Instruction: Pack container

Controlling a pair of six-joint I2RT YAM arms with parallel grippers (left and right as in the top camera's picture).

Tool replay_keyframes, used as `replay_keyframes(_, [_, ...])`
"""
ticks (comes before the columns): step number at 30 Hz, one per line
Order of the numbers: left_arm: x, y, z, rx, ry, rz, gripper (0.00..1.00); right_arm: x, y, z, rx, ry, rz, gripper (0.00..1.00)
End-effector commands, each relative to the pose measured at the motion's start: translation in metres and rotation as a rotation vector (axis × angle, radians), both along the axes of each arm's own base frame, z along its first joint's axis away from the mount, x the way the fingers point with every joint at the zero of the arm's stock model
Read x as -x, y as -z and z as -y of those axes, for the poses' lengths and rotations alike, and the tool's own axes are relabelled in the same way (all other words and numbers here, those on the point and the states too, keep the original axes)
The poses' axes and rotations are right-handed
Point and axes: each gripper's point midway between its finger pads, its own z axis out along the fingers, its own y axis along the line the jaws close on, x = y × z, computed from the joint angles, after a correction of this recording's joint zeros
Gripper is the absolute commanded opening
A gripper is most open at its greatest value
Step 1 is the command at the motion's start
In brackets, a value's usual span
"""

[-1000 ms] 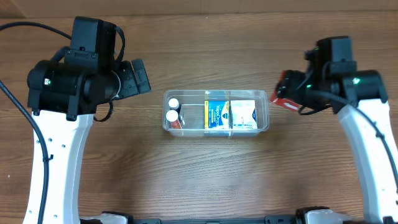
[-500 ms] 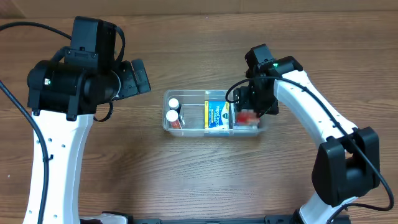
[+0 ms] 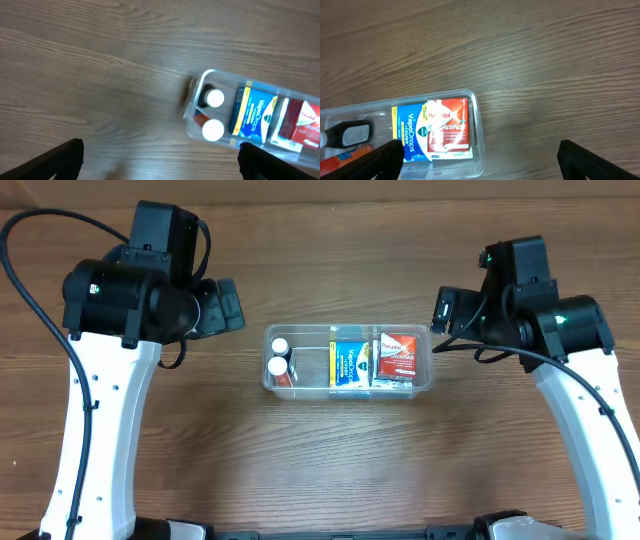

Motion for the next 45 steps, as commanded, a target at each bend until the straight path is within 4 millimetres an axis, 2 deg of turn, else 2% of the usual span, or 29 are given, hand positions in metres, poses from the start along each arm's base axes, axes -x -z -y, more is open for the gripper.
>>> replay_keyframes(1, [0.018,-0.029,-0.007,-0.040,0.038,0.102,1.00,0.030,-0.042,0.004,-0.031,0.008,0.149,1.00])
replay_keyframes(3, [0.038,-0.050,-0.009,-0.044,0.062,0.227,1.00,0.056,-0.054,0.009,-0.051,0.007,0.247,1.00])
replay_keyframes(5, [0.066,-0.059,-0.010,-0.027,0.101,0.354,1.00,0.082,-0.048,0.014,-0.065,0.007,0.316,1.00])
replay_keyframes(9, [0.121,-0.035,-0.023,-0.015,0.112,0.532,1.00,0.124,-0.012,0.022,-0.102,0.040,0.351,1.00])
replay_keyframes(12, [0.148,-0.013,-0.049,-0.055,-0.002,0.640,1.00,0.143,0.012,0.026,-0.102,0.055,0.280,1.00])
replay_keyframes(14, [0.156,-0.003,-0.052,-0.057,0.000,0.636,1.00,0.144,0.014,0.026,-0.099,0.056,0.267,1.00])
replay_keyframes(20, [0.183,0.033,-0.058,-0.101,0.019,0.455,1.00,0.144,0.014,0.026,-0.099,0.056,0.267,1.00])
replay_keyframes(27, [0.183,0.033,-0.058,-0.101,0.019,0.455,1.00,0.145,0.014,0.026,-0.100,0.055,0.271,1.00])
replay_keyframes(31, [0.183,0.033,-0.058,-0.101,0.019,0.455,1.00,0.161,0.013,0.034,-0.087,0.068,0.287,1.00])
replay_keyframes(34, [0.183,0.033,-0.058,-0.101,0.019,0.455,1.00,0.161,0.011,0.033,-0.082,0.020,0.433,1.00])
replay_keyframes(38, [0.183,0.033,-0.058,-0.101,0.019,0.455,1.00,0.150,0.037,0.027,-0.081,-0.051,0.643,1.00])
replay_keyframes(40, [0.183,0.033,-0.058,-0.101,0.019,0.455,1.00,0.136,0.044,0.024,-0.098,-0.049,0.760,1.00])
replay_keyframes(41, [0.183,0.033,-0.058,-0.101,0.019,0.455,1.00,0.122,0.042,0.022,-0.094,-0.061,0.867,1.00])
replay_keyframes(44, [0.183,0.033,-0.058,-0.101,0.019,0.455,1.00,0.098,0.026,0.017,-0.070,-0.089,1.133,1.00])
replay_keyframes(45, [0.183,0.033,-0.058,-0.101,0.019,0.455,1.00,0.094,0.034,0.016,-0.064,-0.092,1.163,1.00])
